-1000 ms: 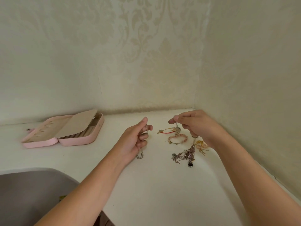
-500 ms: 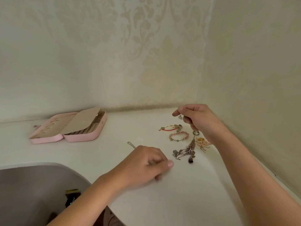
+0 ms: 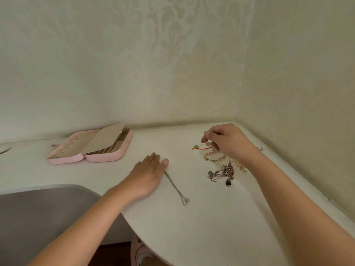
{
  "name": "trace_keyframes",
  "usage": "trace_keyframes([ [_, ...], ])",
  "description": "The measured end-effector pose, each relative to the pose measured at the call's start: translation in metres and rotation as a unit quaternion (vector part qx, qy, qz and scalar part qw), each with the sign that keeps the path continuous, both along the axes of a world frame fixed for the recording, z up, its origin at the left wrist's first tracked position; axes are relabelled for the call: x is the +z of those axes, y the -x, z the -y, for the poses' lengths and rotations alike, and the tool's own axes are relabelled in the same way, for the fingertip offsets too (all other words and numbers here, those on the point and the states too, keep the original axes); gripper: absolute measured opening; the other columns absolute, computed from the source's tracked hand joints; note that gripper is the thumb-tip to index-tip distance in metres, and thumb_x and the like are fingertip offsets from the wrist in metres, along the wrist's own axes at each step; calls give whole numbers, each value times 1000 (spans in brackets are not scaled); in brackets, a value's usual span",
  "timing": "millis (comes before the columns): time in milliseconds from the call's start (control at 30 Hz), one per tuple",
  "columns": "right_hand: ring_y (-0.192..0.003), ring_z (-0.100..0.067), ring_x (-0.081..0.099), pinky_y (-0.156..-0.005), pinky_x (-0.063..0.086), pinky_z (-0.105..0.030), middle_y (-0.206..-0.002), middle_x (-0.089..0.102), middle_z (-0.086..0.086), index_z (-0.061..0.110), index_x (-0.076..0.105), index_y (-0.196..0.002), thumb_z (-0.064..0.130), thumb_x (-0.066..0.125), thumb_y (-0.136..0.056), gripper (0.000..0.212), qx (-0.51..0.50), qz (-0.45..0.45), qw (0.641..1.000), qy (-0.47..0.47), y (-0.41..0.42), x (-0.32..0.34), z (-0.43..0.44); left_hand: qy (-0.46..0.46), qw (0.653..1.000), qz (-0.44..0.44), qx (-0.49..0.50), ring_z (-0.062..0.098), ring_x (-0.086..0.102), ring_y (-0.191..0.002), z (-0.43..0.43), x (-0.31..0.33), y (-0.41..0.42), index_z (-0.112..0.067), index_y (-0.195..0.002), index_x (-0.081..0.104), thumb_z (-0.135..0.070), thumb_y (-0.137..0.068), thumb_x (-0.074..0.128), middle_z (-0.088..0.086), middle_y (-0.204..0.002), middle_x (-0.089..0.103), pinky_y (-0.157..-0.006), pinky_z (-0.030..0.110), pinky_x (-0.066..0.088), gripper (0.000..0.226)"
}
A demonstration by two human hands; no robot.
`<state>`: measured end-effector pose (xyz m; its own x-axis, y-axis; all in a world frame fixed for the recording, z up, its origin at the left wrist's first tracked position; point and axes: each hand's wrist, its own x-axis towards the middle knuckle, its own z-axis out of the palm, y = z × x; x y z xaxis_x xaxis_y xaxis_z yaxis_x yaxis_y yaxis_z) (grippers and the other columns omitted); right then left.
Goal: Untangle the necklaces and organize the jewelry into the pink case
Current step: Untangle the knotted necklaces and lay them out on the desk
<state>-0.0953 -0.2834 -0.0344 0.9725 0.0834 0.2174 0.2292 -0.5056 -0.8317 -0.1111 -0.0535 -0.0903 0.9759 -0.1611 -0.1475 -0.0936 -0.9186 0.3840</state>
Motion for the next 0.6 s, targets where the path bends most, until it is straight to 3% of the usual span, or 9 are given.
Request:
trace_keyframes([
  [167,-49,-8,45,-44,33,-13,-57,55,0,12,68,-78,24,50,-98,30,-12,9,1000,13,-3,-4,1,0,1000,-1,-2,16,9,-148,-14,14,-50,-6,-150,22,-44,-103,13,7,-160,14,-114,27,9,61],
  [333,-48,-8,43,-44,32,-14,-62,56,-1,11,63,-76,24,46,-99,32,-15,25,997,66,-4,-9,1,-19,999,36,28,18,18,-145,-16,35,-73,-10,-148,31,-38,-106,17,9,-157,25,-106,22,13,52],
  [400,-50,-10,42,-45,32,-15,-61,55,-1,12,63,-76,24,46,-99,30,-3,30,997,77,-5,-9,1,60,994,90,3,18,24,-144,-4,45,-79,-12,-147,35,-36,-105,27,7,-155,31,-107,22,17,48],
  [467,-52,-13,42,-47,32,-18,-59,53,1,14,61,-77,23,45,-98,29,4,44,996,82,-5,-8,2,208,972,100,-38,9,37,-136,22,51,-77,-18,-139,49,-42,-101,37,-4,-145,46,-104,18,26,46],
  [600,-56,-15,44,-55,35,-29,-58,51,6,17,57,-75,24,44,-100,29,9,65,995,70,-3,-7,4,312,938,93,-120,3,60,-109,75,44,-62,-28,-92,73,-40,-101,41,-10,-108,71,-96,17,38,35],
])
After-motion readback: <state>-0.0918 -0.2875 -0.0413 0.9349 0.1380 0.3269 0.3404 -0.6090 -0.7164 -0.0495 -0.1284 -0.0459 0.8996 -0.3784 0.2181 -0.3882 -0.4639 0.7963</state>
